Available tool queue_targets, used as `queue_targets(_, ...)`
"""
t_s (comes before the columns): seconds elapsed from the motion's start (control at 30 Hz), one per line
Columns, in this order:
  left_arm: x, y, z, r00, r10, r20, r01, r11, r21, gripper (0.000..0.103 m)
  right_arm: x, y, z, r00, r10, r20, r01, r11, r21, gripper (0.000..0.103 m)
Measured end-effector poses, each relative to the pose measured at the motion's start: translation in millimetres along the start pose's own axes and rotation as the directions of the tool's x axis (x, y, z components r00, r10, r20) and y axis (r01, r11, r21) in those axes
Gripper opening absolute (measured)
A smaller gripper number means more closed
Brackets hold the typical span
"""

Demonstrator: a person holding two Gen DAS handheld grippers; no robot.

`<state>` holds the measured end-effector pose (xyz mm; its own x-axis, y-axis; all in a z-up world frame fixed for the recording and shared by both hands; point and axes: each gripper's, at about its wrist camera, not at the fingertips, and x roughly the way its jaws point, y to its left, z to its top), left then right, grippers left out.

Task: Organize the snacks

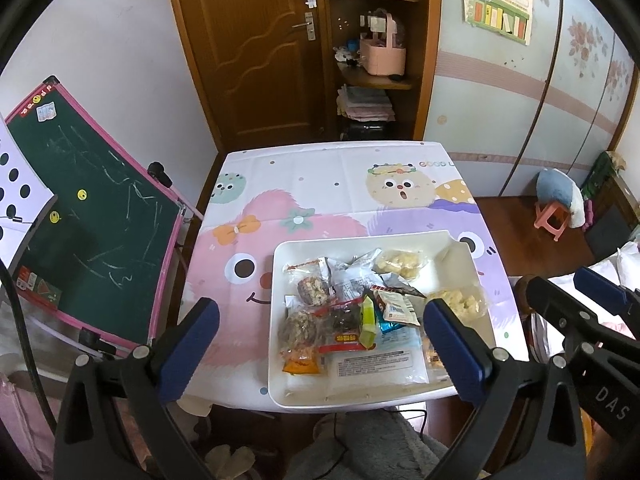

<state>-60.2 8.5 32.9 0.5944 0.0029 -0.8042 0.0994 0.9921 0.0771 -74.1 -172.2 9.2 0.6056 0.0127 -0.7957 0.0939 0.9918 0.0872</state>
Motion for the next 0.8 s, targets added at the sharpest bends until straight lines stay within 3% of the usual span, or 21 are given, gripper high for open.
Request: queue_targets(0.8,-3,-2,13,1.0,-0.028,0.01,0.028,0.999,-0.028,0.102,-5,0,16,0.997,-0.044,0.07,0.042,0.999,0.019,0.068)
